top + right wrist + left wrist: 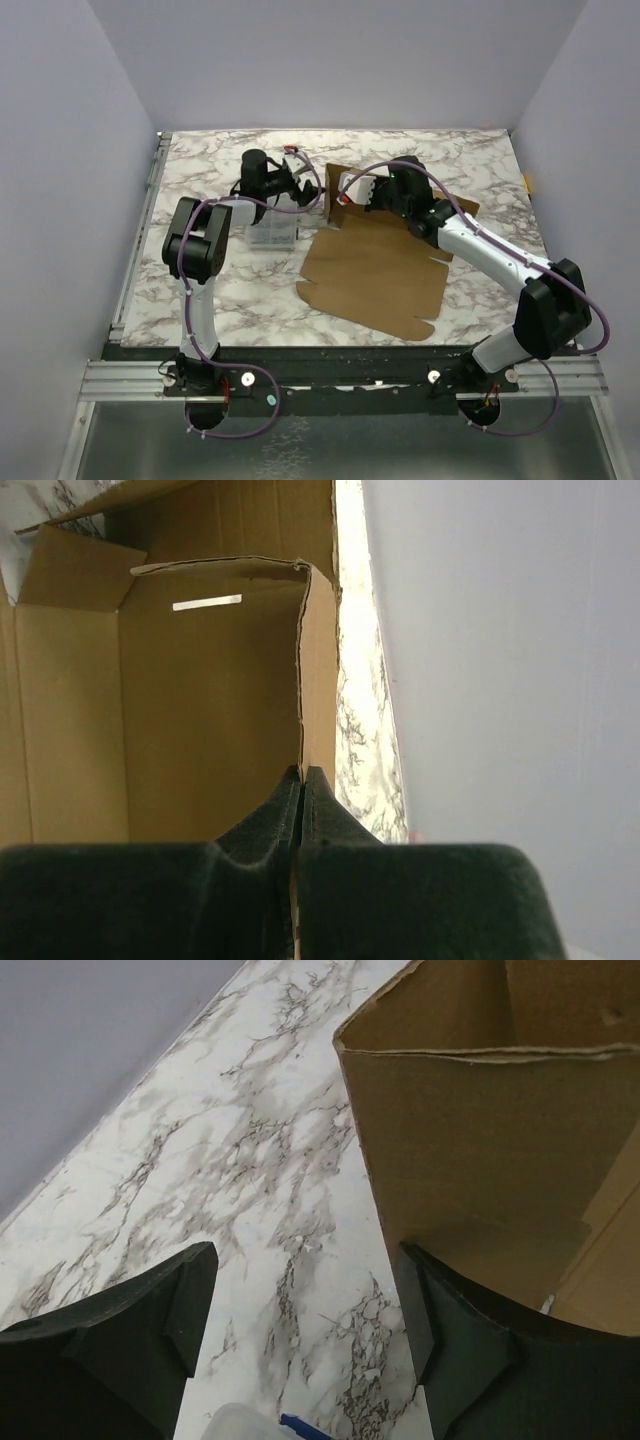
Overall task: Fold the paper box
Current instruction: Fold the paper box at the center of the board.
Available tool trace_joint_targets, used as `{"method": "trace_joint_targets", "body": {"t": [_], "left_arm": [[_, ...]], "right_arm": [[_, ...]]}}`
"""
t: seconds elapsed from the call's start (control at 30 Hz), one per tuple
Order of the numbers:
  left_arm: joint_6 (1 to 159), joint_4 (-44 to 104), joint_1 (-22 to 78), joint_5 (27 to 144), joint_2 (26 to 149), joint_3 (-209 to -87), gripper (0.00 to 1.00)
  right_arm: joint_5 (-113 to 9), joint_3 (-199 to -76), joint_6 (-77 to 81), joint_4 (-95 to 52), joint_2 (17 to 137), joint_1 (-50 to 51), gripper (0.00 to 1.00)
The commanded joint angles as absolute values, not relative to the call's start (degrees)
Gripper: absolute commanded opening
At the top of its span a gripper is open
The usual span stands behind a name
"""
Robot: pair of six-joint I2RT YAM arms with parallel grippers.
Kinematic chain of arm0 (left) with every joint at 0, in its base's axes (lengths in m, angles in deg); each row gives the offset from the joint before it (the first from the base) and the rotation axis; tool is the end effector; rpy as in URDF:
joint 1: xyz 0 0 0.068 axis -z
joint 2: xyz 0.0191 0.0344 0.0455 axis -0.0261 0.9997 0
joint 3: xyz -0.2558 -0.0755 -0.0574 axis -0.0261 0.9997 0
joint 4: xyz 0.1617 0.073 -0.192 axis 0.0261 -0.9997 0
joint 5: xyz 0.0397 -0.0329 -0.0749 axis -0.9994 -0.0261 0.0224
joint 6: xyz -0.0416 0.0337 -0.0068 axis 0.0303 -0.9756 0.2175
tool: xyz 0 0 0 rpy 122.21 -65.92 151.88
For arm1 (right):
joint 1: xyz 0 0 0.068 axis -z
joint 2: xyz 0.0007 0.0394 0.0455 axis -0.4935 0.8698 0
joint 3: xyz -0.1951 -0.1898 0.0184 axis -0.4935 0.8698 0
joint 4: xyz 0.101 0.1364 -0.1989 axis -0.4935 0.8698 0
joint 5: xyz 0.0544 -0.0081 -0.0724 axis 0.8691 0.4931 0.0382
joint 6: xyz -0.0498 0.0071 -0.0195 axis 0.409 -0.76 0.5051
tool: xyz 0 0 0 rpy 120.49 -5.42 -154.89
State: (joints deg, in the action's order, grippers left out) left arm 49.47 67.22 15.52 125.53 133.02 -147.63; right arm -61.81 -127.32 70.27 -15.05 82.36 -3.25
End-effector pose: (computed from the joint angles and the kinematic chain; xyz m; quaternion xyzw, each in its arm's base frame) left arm 0.4370 -0.1365 0.1804 0.4480 0.5951 -0.2876 0.6020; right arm 0.2953 0.1889 0.2947 -0.6208 0.5896 -0.1435 0.4964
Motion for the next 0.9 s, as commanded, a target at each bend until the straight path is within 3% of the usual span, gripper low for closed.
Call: {"method": "trace_joint_targets", "body": {"t": [0.0, 0.37, 0.53, 0.87], "left_arm": [[48.7, 66.6, 16.8, 130.4, 132.5, -146.4, 0.78], [50.9, 66.6, 17.6, 132.7, 129.7, -143.7, 0.74], [52.0, 66.6, 18.0, 132.8, 128.8, -143.1, 0.82], [55.9, 67.2, 19.1, 135.9, 127.0, -141.3, 0.82]], "right_arm": [[-61.7, -128.2, 69.0, -12.3, 83.9, -3.5, 0.0], [-62.8, -126.2, 68.0, -13.6, 84.5, -3.3, 0.01], [-62.7, -125.9, 67.6, -14.0, 85.2, -3.1, 0.01], [-63.9, -126.2, 66.7, -14.4, 86.4, -2.6, 0.01]]}}
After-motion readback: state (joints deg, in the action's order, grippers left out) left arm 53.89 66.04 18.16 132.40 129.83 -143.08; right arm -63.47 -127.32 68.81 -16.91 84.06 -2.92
